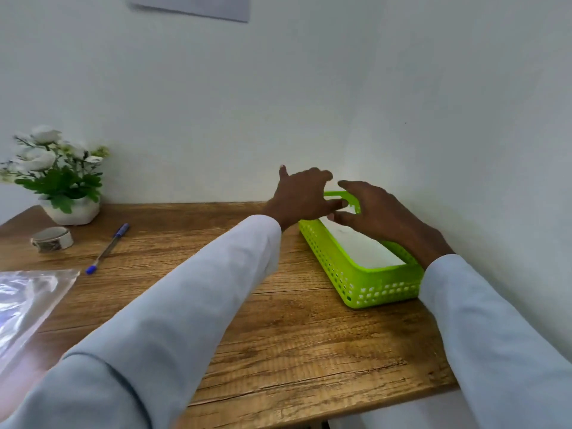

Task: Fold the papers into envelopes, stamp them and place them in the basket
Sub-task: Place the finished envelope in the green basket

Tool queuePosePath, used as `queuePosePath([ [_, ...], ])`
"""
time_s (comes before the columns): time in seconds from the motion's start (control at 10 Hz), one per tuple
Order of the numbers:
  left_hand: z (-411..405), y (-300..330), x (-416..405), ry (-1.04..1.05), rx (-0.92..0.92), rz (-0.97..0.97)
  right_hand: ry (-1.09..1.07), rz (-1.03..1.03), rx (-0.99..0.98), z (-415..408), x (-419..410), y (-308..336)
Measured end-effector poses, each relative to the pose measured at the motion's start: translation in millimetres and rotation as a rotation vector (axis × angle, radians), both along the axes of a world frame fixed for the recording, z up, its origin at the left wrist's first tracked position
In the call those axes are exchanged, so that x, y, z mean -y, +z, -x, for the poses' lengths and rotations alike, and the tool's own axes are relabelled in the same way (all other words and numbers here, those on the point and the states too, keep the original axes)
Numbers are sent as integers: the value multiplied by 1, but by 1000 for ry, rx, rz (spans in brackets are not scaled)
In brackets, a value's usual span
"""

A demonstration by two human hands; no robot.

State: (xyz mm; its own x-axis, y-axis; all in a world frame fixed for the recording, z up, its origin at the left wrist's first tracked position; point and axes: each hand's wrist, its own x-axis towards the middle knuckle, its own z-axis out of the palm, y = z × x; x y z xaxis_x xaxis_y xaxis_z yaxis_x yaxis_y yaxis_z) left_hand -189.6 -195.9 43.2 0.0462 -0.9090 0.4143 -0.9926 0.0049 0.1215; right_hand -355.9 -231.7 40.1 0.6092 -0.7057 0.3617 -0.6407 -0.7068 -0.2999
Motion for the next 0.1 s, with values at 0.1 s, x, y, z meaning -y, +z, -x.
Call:
queuePosePath([
  [0.1,-27,18,-24,60,20,120,66,72,60,-29,-18,16],
])
